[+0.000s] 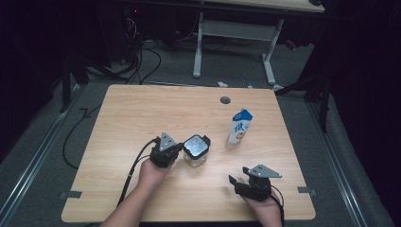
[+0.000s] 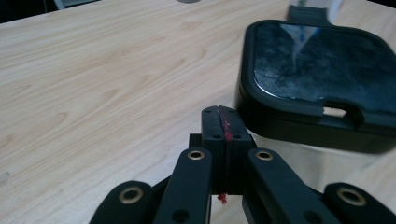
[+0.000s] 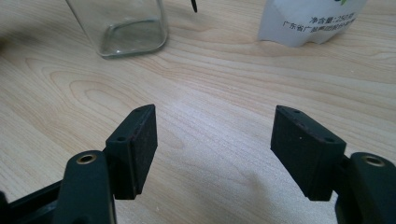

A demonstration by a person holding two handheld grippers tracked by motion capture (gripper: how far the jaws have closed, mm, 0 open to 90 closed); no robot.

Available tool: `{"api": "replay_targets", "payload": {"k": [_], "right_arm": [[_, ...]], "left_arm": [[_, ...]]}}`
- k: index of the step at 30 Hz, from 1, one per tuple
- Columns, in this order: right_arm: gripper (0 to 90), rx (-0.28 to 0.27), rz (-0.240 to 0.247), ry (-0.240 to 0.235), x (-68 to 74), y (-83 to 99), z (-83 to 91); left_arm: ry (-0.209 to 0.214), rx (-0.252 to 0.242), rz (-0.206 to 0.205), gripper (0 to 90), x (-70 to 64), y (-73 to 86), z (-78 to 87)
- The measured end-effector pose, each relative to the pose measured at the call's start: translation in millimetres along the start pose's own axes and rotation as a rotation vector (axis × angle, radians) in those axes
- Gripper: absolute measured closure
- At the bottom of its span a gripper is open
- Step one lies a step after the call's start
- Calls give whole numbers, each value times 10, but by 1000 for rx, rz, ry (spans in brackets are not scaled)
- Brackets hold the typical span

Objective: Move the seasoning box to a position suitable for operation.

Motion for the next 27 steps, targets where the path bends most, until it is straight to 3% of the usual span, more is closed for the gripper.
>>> {"api": "replay_targets", "payload": {"k": [10,14,16,20,23,27], "right_arm": [[324,3,6,2,18,10,-14],[367,-16,48,16,24,7,-5],[381,-21,63,30,23,9,-6],[404,-28,71,25,69,10,-30],[442,-19,41,-4,131,-18,-96],[613,-29,-8,-2,174,-132,-230]], "left_arm": [[48,-21,-30,900,-390,46,104],[95,-17,-30,878,-552,125,117],[90,-9,-45,865,-577,184,185],[27,13,-63,844,-425,335,449],[-35,31,-58,827,-234,431,673],[-87,35,-17,822,-19,569,878]]}}
Point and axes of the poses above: each handheld gripper's, and its own axes: z roughly backward along the jaws, y roughly out of its underside, x roughly to its left, the point moved 9 cm from there along -z, roughly forward along the jaws, and after that the axes turned 12 degrees about y, right-handed, at the moved point
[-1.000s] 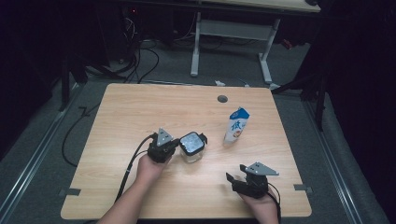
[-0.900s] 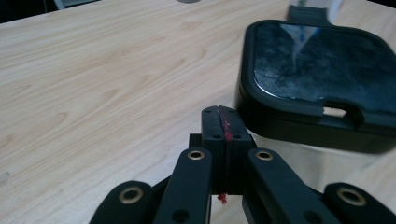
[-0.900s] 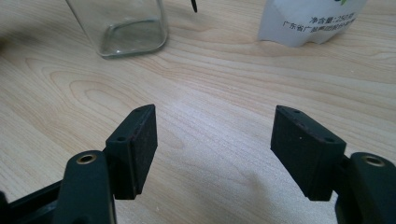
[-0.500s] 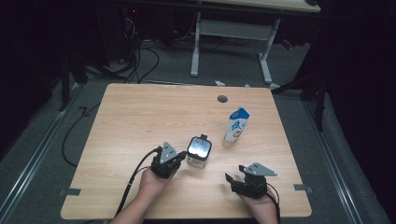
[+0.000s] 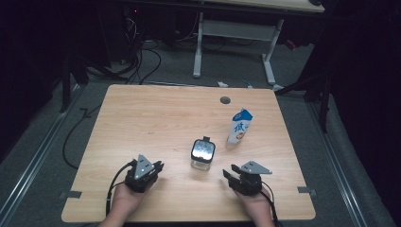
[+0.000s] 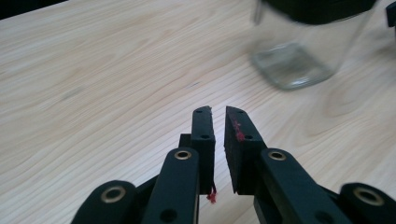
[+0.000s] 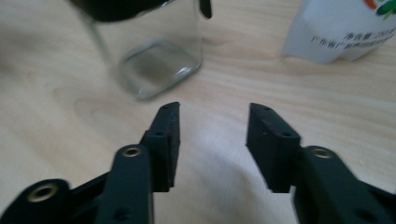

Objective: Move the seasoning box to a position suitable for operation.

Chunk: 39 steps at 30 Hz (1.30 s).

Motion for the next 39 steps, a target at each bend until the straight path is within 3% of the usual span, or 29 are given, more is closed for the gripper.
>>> {"api": "replay_targets", "payload": {"k": [2,5,9,12,23,27,39], "right_arm": [[706,20,-7,14,3,-25,-106],[823,36,-21,47,2,-54,-210],[897,40,-17,56,47,-127,-269],[900,39,7,72,83,-207,-294],[900,-12,48,62,227,-501,-389],[900,-20,47,21,305,-535,-455],[900,-27,93,-101,739,-573,-605]], "left_arm": [[-5,-3,41,827,71,80,39],[-10,36,54,826,142,197,48],[0,24,81,823,192,220,68],[-9,37,53,816,204,237,81],[-3,31,51,816,164,262,167],[4,16,89,823,183,272,197],[19,12,124,867,187,248,135]]}}
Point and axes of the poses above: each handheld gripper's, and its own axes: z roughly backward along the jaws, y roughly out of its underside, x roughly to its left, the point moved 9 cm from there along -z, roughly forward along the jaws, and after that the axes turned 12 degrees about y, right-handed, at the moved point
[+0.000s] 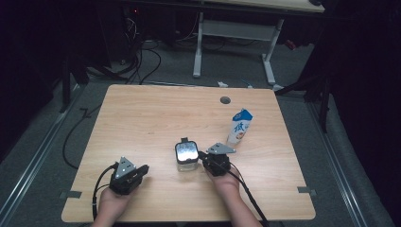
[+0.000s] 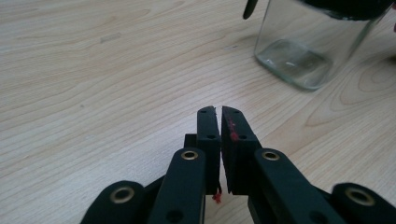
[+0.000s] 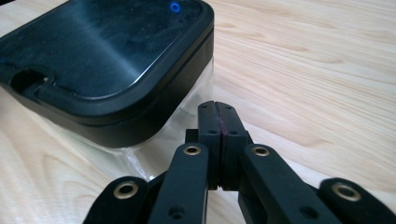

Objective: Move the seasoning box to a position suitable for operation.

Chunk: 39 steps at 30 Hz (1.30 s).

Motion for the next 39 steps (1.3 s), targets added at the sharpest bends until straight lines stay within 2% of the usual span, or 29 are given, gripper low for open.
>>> {"api": "replay_targets", "payload": {"k": [4,6,10,13,14,18,23,31,39], "right_arm": [[899,-13,25,-39,153,-14,32],[899,-17,40,-30,168,-16,76],[900,-22,54,18,52,49,209],[899,-24,27,49,-75,137,310],[899,-26,18,55,-107,168,335],[898,-31,24,66,-173,269,428],[896,-61,8,72,-221,280,523],[896,-60,-1,106,-353,371,594],[896,-52,-16,130,-437,406,600]], "left_arm": [[18,6,-4,881,-65,-35,-90],[20,10,-18,885,-102,-68,-153],[48,2,-11,897,-192,-147,-298],[49,-13,-22,897,-255,-204,-404],[46,-5,-23,897,-261,-210,-441],[57,-5,-24,899,-337,-236,-505],[66,-5,-33,900,-435,-238,-516],[102,-10,-56,899,-688,-264,-619],[117,-14,-68,884,-801,-331,-735]]}}
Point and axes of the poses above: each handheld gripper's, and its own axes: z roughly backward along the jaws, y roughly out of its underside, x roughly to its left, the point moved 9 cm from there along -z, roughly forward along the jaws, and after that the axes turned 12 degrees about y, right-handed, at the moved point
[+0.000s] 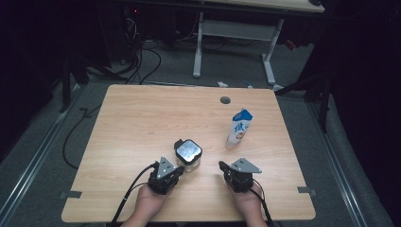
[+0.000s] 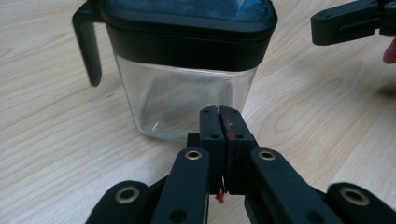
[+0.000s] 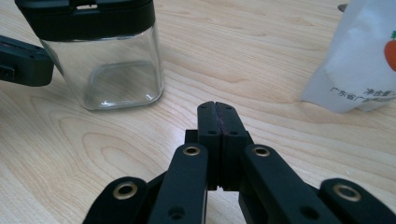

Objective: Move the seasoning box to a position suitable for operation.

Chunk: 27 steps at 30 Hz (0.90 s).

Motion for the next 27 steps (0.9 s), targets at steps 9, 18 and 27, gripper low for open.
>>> {"api": "replay_targets", "payload": {"k": [9,18,27], "right_arm": [[866,17,6,28,-51,25,-16],[833,26,-19,19,-91,12,-9],[735,35,1,7,-106,20,-4]], "left_arm": [[-26,-6,20,778,104,29,209],[-91,24,18,605,270,4,367],[-100,-10,33,600,408,-167,482]]}}
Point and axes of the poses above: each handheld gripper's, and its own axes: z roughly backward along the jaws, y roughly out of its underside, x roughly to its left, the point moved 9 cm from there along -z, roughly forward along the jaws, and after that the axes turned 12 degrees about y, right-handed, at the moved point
